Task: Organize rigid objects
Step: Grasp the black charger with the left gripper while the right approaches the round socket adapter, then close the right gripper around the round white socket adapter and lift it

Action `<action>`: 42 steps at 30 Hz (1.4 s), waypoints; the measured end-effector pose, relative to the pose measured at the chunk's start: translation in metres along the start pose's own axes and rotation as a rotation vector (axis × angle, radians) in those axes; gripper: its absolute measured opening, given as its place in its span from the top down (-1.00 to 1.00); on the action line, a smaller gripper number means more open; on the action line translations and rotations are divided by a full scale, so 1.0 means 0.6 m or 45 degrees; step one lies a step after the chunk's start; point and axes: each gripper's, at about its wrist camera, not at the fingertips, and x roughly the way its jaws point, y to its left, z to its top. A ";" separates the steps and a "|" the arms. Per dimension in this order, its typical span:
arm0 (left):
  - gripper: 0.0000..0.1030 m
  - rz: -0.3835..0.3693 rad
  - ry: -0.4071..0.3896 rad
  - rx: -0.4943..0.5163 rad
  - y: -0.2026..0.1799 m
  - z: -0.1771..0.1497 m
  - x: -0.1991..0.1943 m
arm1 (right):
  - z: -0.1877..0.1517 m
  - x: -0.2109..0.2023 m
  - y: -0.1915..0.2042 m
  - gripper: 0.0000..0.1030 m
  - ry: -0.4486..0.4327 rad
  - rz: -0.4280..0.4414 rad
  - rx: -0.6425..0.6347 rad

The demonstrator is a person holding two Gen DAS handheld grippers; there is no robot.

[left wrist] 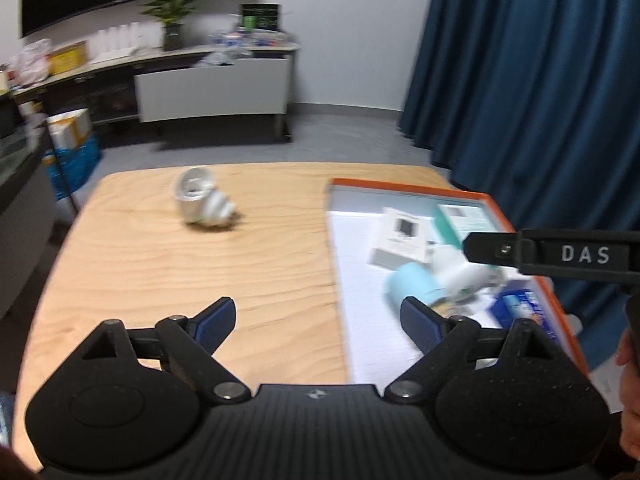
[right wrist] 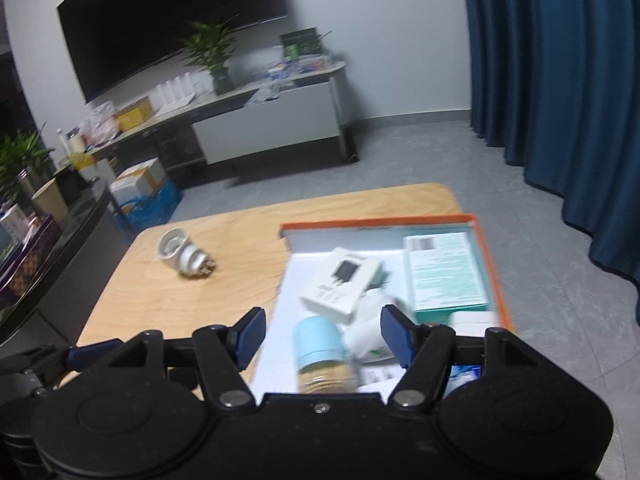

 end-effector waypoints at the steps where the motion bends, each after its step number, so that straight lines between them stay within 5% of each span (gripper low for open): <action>1: -0.80 0.032 -0.005 -0.016 0.011 -0.006 -0.004 | -0.003 0.004 0.010 -0.50 0.006 0.014 -0.015; 7: -0.83 0.267 -0.025 -0.223 0.079 -0.059 -0.023 | -0.026 0.027 0.061 -0.50 0.061 0.093 -0.069; 15: -0.82 0.424 0.030 -0.275 0.110 -0.085 0.022 | -0.041 0.043 0.101 -0.50 0.099 0.148 -0.128; 17: -0.75 0.429 0.021 -0.291 0.118 -0.087 0.029 | -0.041 0.045 0.104 -0.50 0.100 0.149 -0.133; 19: -0.29 0.402 0.050 -0.296 0.128 -0.090 0.036 | -0.041 0.050 0.106 -0.50 0.104 0.152 -0.134; 24: 0.30 0.387 0.014 -0.194 0.126 -0.106 0.032 | -0.038 0.062 0.109 -0.50 0.114 0.159 -0.132; 33: 0.31 0.351 -0.015 -0.170 0.159 -0.100 0.042 | -0.034 0.091 0.132 -0.50 0.139 0.178 -0.160; 42: 0.31 0.314 -0.120 -0.154 0.215 -0.028 0.043 | 0.004 0.169 0.178 -0.68 0.118 0.285 -0.187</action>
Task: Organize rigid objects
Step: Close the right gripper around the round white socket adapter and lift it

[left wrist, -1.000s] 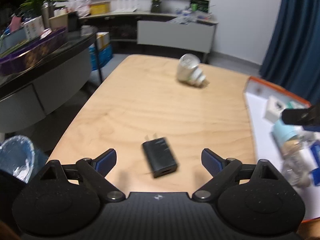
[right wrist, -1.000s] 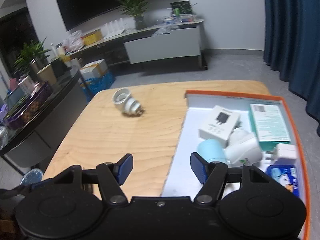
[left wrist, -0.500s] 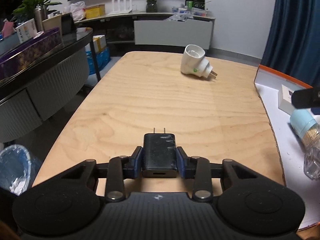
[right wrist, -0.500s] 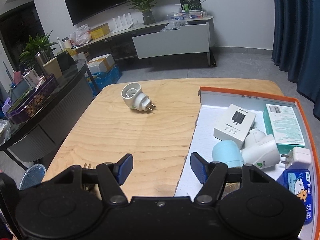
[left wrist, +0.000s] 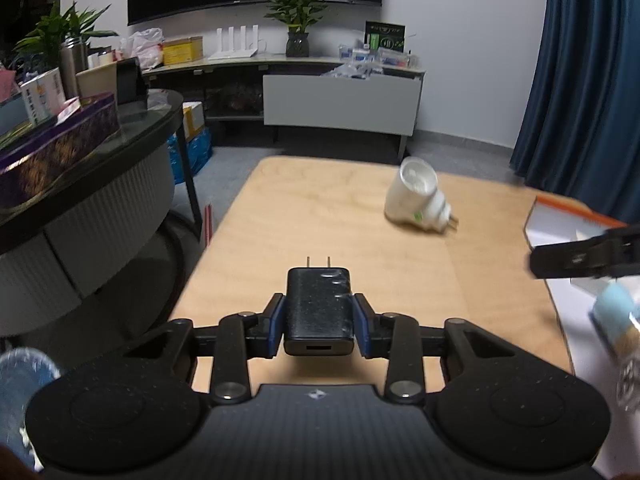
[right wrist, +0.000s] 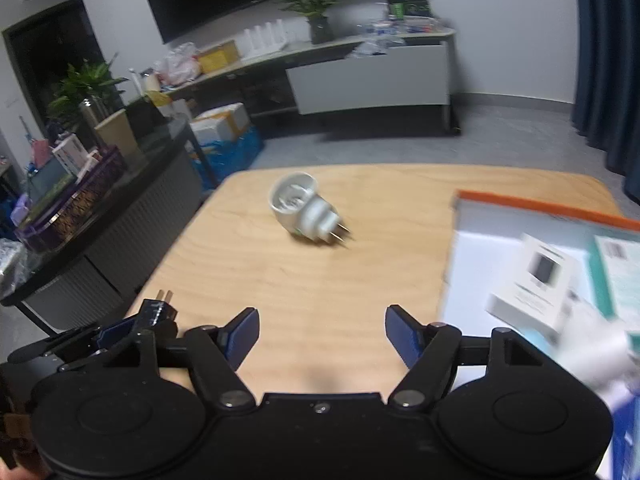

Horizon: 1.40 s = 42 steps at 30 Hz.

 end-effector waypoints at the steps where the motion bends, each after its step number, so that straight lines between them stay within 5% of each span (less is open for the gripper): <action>1: 0.31 -0.003 -0.010 0.010 0.002 0.007 0.003 | 0.009 0.013 0.004 -0.72 -0.004 0.016 -0.021; 13: 0.31 -0.071 0.006 -0.026 0.018 0.023 0.039 | 0.093 0.209 0.028 -0.76 0.066 0.017 -0.222; 18: 0.30 -0.069 0.006 -0.036 0.020 0.029 0.046 | 0.105 0.262 0.037 -0.78 0.040 -0.071 -0.385; 24: 0.30 -0.056 0.014 -0.050 0.022 0.028 0.050 | 0.113 0.308 0.023 -0.77 0.072 -0.054 -0.380; 25: 0.30 -0.052 0.016 -0.050 0.021 0.029 0.052 | 0.114 0.310 0.021 -0.77 0.065 -0.038 -0.368; 30: 0.30 -0.044 0.021 -0.060 0.021 0.030 0.052 | 0.117 0.299 0.016 -0.04 0.048 -0.017 -0.326; 42: 0.30 -0.033 0.004 -0.058 0.023 0.030 0.038 | 0.046 0.188 0.012 0.01 0.086 0.045 -0.189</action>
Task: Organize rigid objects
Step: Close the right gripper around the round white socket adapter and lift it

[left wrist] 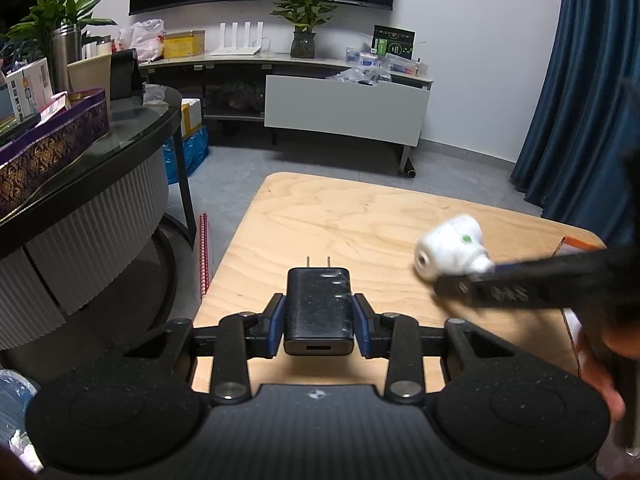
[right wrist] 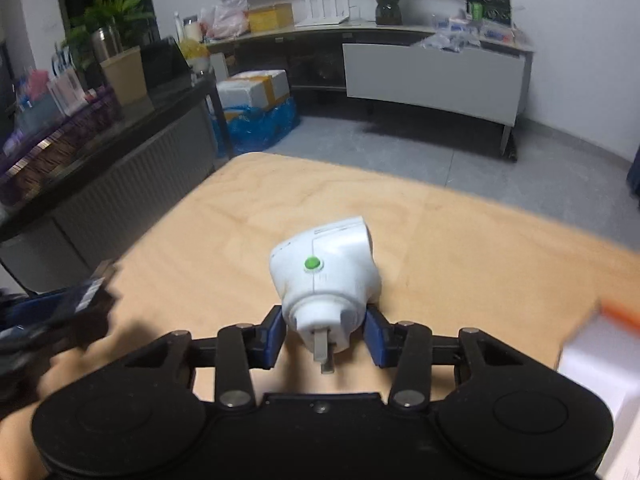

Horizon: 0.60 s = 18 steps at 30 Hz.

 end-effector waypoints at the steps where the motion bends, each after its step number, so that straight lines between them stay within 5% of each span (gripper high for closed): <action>1: 0.30 -0.003 -0.003 0.002 -0.001 0.000 -0.002 | -0.009 -0.014 0.002 0.06 -0.018 -0.012 0.011; 3: 0.30 -0.011 -0.009 0.022 -0.006 -0.002 -0.007 | -0.022 -0.036 0.006 0.65 -0.025 -0.012 0.029; 5: 0.30 -0.013 -0.001 0.045 -0.009 -0.005 -0.010 | -0.030 -0.045 0.012 0.80 0.036 -0.006 0.043; 6: 0.30 -0.015 0.010 0.045 -0.008 -0.008 -0.010 | -0.035 -0.048 0.018 0.72 0.048 -0.032 0.021; 7: 0.30 -0.011 0.020 0.040 -0.007 -0.011 -0.011 | -0.041 -0.053 0.024 0.14 0.035 -0.062 0.002; 8: 0.30 -0.010 0.025 0.030 -0.005 -0.012 -0.012 | -0.046 -0.059 0.027 -0.73 0.003 -0.096 0.002; 9: 0.30 -0.010 0.026 0.024 -0.002 -0.013 -0.015 | -0.050 -0.067 0.029 -0.92 -0.056 -0.128 0.008; 12: 0.30 0.007 0.010 0.021 0.003 -0.010 -0.020 | -0.040 -0.072 0.032 -0.98 -0.162 -0.087 0.052; 18: 0.30 0.033 -0.010 -0.009 0.015 -0.006 -0.017 | -0.004 -0.006 0.071 -0.98 -0.124 -0.038 -0.075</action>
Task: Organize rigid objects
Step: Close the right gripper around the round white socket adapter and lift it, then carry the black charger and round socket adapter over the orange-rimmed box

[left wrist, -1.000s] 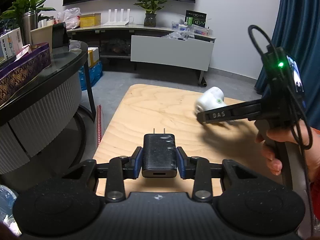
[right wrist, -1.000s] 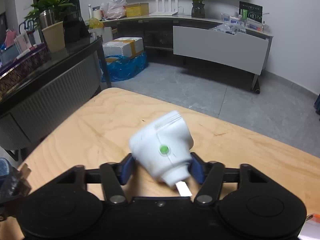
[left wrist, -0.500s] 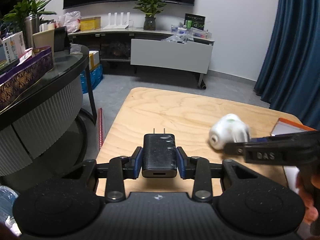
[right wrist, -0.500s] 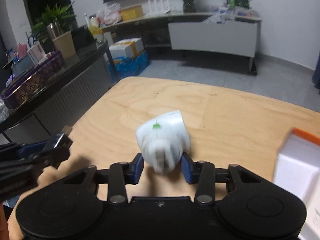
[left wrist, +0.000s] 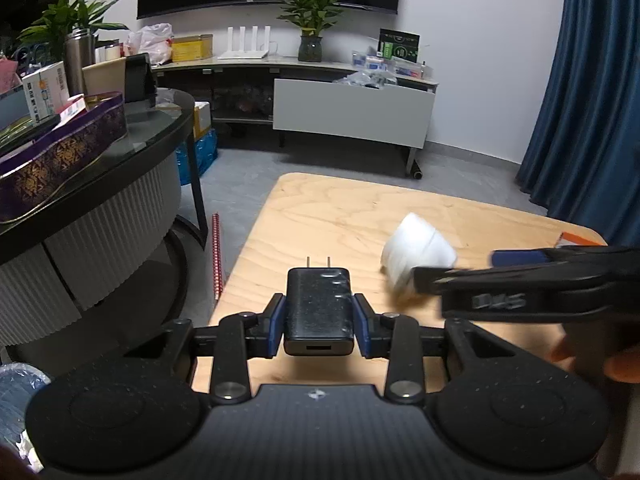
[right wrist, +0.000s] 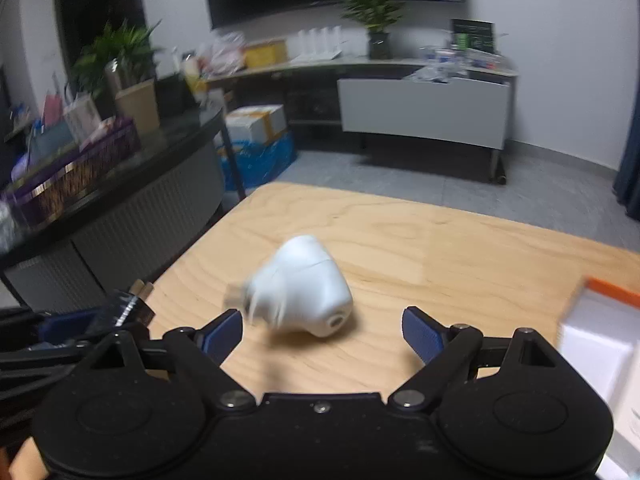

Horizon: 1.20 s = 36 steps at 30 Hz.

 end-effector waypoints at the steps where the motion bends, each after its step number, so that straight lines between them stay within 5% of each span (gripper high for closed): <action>1: 0.30 0.010 -0.004 -0.006 0.002 0.000 0.001 | 0.003 0.012 0.007 -0.99 0.001 0.006 -0.029; 7: 0.30 0.025 -0.004 -0.060 0.018 0.002 0.006 | 0.014 0.067 0.043 -0.96 0.085 0.065 -0.147; 8: 0.30 0.026 -0.004 -0.064 0.018 0.002 0.007 | 0.012 0.074 0.047 -0.70 0.102 0.043 -0.144; 9: 0.30 0.029 -0.004 -0.064 0.018 0.001 0.008 | 0.008 0.074 0.044 -0.64 0.095 0.039 -0.121; 14: 0.30 0.022 0.006 -0.062 0.014 0.001 0.010 | -0.006 0.054 0.032 -0.62 0.085 0.023 -0.055; 36: 0.30 -0.036 -0.057 0.036 -0.057 0.008 -0.099 | -0.034 -0.246 0.012 -0.62 -0.064 -0.112 0.114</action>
